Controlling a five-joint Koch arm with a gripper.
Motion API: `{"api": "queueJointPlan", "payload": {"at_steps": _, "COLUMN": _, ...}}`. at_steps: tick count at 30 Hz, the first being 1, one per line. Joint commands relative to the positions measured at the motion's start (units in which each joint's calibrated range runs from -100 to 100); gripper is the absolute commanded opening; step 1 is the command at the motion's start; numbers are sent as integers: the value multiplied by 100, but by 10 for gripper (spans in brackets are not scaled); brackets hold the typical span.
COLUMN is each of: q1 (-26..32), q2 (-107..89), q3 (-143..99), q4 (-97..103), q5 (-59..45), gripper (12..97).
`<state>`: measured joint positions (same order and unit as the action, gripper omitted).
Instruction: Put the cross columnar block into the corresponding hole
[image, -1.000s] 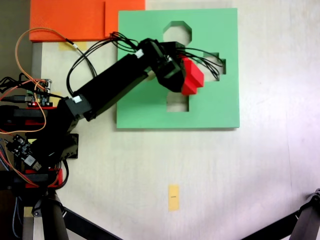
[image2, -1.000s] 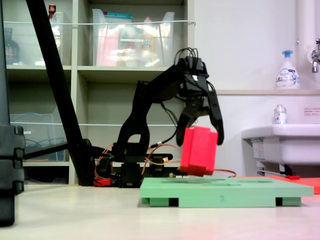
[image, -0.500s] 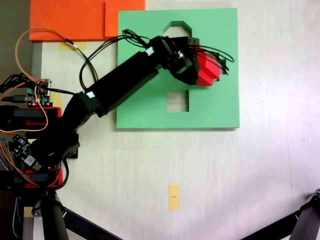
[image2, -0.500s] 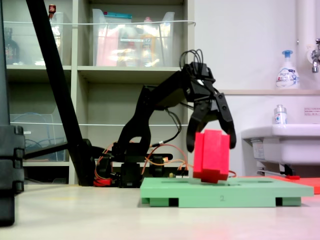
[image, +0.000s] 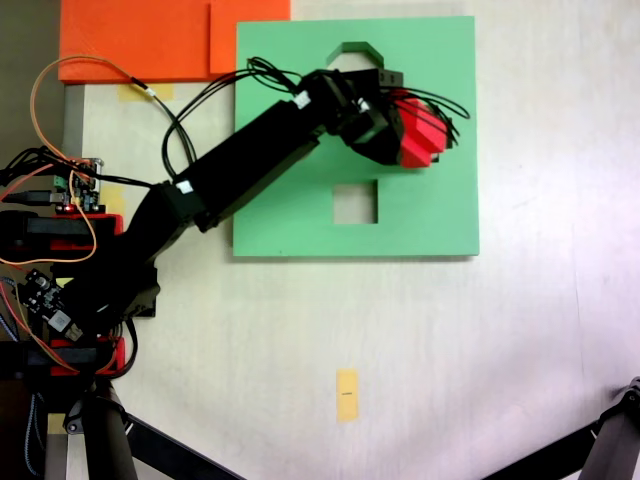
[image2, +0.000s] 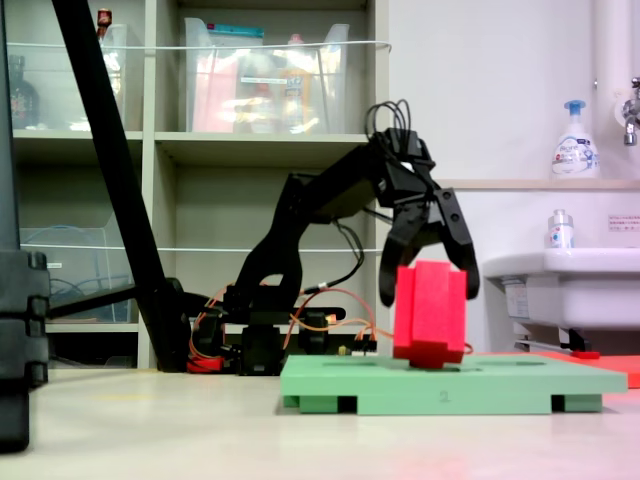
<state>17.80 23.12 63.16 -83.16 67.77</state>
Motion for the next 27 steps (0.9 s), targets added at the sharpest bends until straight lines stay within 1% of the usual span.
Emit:
{"api": "queueJointPlan", "payload": {"at_steps": 1, "q1": 20, "q2": 34, "q3": 245, "q4": 492, "q5": 59, "gripper": 311}}
{"api": "queueJointPlan", "payload": {"at_steps": 27, "q1": 83, "q2": 244, "q3": 315, "q4": 618, "q5": 73, "gripper": 311}}
